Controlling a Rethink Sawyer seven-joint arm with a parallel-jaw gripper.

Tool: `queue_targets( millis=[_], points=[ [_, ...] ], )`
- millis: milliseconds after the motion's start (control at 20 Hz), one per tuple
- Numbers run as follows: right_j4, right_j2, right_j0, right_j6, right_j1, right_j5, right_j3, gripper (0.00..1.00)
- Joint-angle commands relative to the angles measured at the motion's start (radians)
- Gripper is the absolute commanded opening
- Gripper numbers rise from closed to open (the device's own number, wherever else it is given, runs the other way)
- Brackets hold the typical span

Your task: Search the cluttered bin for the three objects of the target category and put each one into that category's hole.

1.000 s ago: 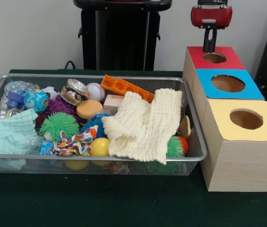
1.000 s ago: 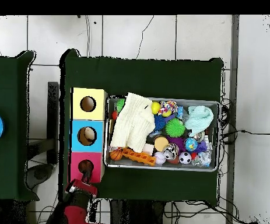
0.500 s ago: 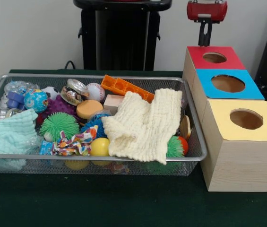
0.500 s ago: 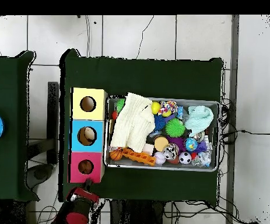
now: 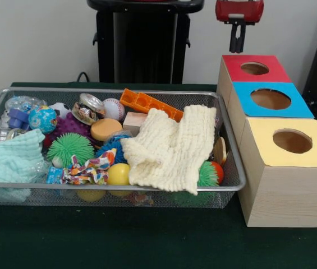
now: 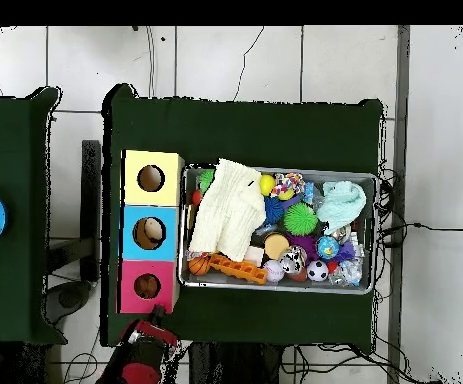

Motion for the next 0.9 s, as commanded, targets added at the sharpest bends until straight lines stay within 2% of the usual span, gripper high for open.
queue_targets(
  millis=[50,250,400,900],
  points=[
    [-0.057,0.044,-0.116,0.162,-0.016,0.106,-0.115,0.00],
    [-0.077,0.074,-0.202,0.088,-0.053,0.239,-0.190,0.00],
    [-0.064,0.074,-0.222,0.054,-0.091,0.335,-0.218,0.00],
    [-0.131,0.092,-0.265,0.092,-0.084,0.348,-0.264,0.00]
  ],
)
